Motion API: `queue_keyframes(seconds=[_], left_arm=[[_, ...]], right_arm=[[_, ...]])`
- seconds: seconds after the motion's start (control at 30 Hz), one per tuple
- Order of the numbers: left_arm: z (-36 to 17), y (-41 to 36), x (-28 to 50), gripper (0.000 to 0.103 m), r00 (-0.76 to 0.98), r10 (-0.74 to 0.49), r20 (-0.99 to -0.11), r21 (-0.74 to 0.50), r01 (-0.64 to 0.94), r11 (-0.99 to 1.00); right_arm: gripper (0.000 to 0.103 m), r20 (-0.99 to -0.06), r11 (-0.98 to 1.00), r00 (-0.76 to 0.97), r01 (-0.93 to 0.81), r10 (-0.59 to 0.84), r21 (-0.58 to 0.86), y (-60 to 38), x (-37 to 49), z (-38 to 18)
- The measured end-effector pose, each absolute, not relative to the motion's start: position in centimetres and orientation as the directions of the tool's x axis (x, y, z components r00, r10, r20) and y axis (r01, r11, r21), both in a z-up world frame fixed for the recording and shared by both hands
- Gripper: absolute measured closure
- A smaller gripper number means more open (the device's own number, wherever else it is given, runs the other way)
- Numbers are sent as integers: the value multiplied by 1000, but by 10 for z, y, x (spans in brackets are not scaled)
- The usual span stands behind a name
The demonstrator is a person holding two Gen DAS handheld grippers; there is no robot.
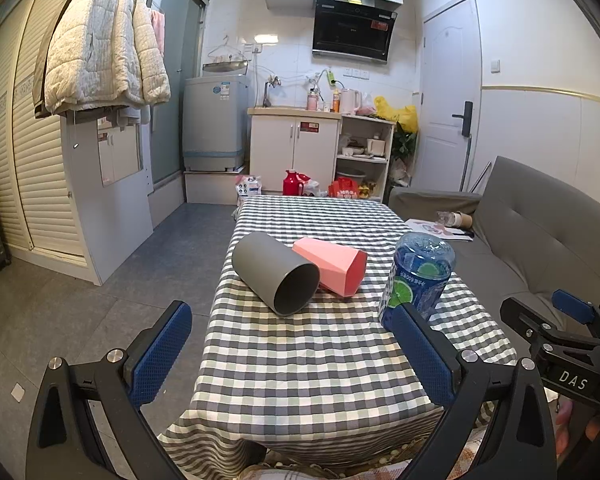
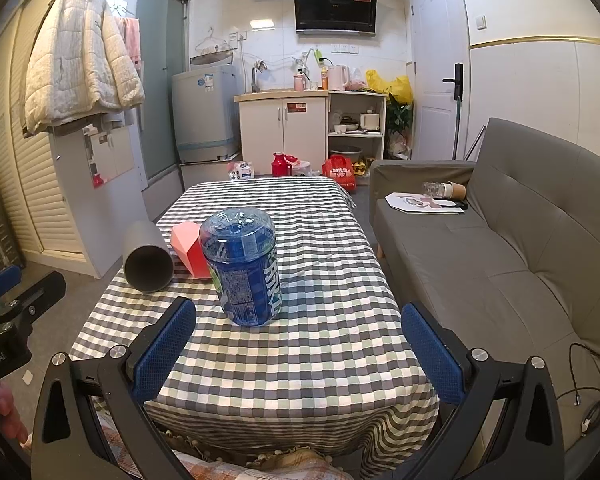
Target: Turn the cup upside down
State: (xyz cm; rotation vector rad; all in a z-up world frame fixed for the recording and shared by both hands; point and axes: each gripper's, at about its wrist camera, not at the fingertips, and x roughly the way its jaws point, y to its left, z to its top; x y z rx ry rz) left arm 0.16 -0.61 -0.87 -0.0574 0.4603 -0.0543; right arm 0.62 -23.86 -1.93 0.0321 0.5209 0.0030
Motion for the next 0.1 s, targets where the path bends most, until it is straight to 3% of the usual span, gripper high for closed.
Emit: queue_keyframes(seconds=[0.1], left_arm=[[-9,-8,1,0,896,-70,-439,-60,49,997]], right_arm=[[0,-499,999,867,6,11,31,-238,6,-20]])
